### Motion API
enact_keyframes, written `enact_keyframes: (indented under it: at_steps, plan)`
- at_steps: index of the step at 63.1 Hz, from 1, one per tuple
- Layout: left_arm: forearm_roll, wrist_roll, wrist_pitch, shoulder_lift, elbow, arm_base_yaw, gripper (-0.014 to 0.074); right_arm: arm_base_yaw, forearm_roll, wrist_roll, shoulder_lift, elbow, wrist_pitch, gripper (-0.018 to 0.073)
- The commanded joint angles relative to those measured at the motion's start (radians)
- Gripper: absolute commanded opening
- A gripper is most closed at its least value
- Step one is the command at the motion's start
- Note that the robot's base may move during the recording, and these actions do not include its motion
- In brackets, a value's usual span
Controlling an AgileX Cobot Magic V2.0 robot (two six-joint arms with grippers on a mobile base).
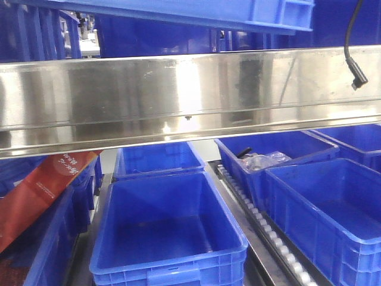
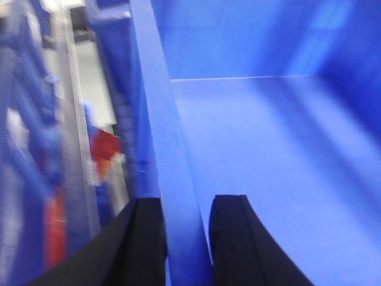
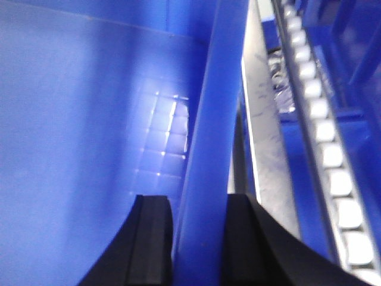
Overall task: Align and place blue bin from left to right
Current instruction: 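Move up to the rack and hold the bin above the roller shelf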
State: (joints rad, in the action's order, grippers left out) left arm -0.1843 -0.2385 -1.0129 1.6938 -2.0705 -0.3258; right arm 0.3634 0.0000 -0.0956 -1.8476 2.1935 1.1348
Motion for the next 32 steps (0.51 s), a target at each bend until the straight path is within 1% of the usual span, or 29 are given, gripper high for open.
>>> enact_keyframes:
  at_steps: [1, 8, 13, 18, 24, 32]
  plan:
    - [0.095, -0.009, 0.098, 0.004, -0.017, -0.006, -0.0019, 0.004, 0.006, 0.029, 0.027, 0.031, -0.168, -0.0076]
    - [0.095, -0.010, 0.098, 0.031, -0.017, -0.006, -0.0019, 0.002, -0.031, 0.029, 0.019, 0.031, -0.221, -0.0076]
    - [0.095, -0.012, 0.098, 0.052, -0.017, -0.006, -0.0019, -0.017, -0.032, 0.029, 0.007, 0.031, -0.262, -0.0076]
    - [0.089, -0.030, 0.107, 0.070, -0.017, -0.006, -0.0019, -0.035, -0.032, 0.029, -0.006, 0.031, -0.310, -0.0076]
    - [0.069, -0.030, 0.125, 0.089, -0.017, -0.006, -0.0019, -0.055, -0.025, 0.029, -0.025, 0.031, -0.352, -0.0076]
    - [0.029, -0.031, 0.135, 0.106, -0.017, -0.006, -0.0019, -0.055, -0.012, 0.029, -0.052, 0.031, -0.364, -0.0076]
